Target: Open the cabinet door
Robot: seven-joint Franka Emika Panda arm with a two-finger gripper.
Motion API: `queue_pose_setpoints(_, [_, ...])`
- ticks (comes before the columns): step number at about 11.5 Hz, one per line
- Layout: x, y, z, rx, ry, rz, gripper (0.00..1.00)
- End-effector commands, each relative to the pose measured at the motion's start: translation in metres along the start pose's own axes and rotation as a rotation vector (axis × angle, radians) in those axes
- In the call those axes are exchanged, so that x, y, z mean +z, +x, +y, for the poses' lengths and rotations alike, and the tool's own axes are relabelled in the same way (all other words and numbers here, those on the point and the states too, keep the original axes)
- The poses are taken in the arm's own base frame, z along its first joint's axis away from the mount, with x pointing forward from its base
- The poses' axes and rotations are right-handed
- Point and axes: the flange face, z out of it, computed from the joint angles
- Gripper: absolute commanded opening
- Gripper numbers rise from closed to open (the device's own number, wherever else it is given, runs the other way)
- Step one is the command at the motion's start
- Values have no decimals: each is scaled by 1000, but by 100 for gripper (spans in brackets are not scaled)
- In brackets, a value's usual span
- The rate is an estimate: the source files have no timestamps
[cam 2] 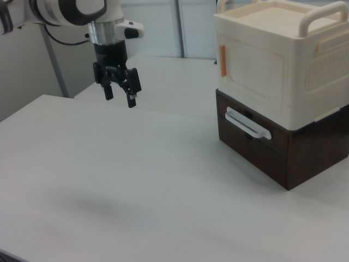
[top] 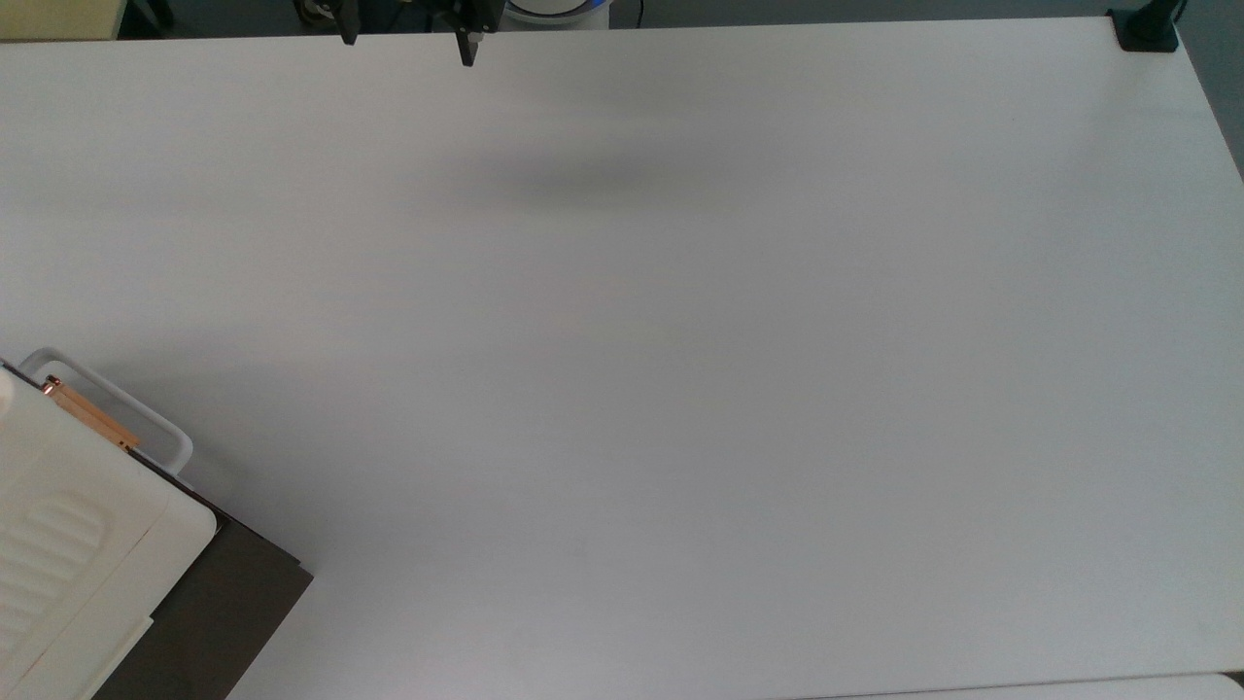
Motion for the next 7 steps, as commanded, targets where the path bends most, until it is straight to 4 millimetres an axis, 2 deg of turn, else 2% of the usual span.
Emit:
queue_pose_setpoints(1, [-6,-13,-10,-18,0,-22,100])
queue_pose_setpoints(7, [-8,-14,-12,-33,-4,-18,100])
